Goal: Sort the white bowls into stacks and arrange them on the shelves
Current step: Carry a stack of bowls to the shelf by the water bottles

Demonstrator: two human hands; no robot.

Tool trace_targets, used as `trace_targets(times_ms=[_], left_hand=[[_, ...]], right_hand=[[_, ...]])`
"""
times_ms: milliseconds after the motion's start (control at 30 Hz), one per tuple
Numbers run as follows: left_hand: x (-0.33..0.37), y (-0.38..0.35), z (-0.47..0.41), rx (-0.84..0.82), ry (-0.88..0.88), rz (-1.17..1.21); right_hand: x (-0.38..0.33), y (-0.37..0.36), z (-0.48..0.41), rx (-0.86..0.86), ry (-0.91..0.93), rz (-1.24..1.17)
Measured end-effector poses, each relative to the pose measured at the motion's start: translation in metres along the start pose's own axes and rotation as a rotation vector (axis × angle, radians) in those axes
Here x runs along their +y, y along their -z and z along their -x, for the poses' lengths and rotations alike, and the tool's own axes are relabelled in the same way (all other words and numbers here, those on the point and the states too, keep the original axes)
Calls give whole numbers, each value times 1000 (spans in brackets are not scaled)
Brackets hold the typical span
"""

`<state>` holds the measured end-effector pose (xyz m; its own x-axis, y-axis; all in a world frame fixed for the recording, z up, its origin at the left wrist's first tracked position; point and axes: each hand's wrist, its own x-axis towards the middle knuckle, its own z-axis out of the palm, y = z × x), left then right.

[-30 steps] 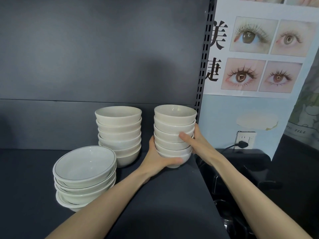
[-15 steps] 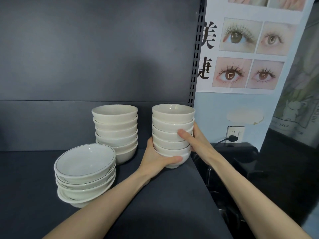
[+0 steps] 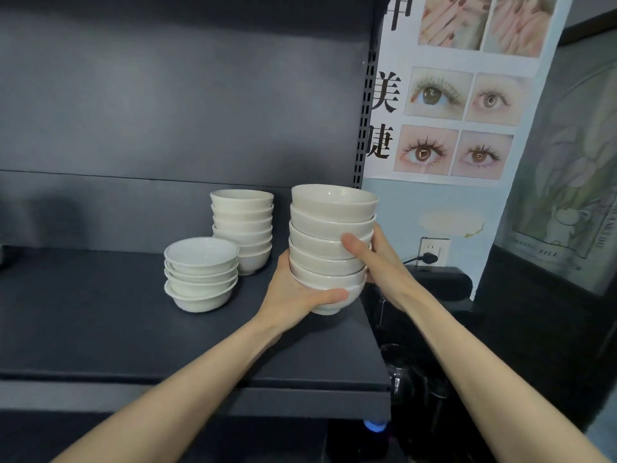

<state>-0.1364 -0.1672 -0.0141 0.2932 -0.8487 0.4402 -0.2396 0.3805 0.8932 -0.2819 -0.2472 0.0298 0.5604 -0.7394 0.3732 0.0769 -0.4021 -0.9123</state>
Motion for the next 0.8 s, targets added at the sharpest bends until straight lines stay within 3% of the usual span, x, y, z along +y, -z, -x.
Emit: trace_targets(times_ms=[367,800], left_hand=[[70,53,130,250,65,-120],[117,269,251,527,0,-291]], right_hand=[[-54,-81,71,-223,63,-98],[-110,-341,79,-541,104,-238]])
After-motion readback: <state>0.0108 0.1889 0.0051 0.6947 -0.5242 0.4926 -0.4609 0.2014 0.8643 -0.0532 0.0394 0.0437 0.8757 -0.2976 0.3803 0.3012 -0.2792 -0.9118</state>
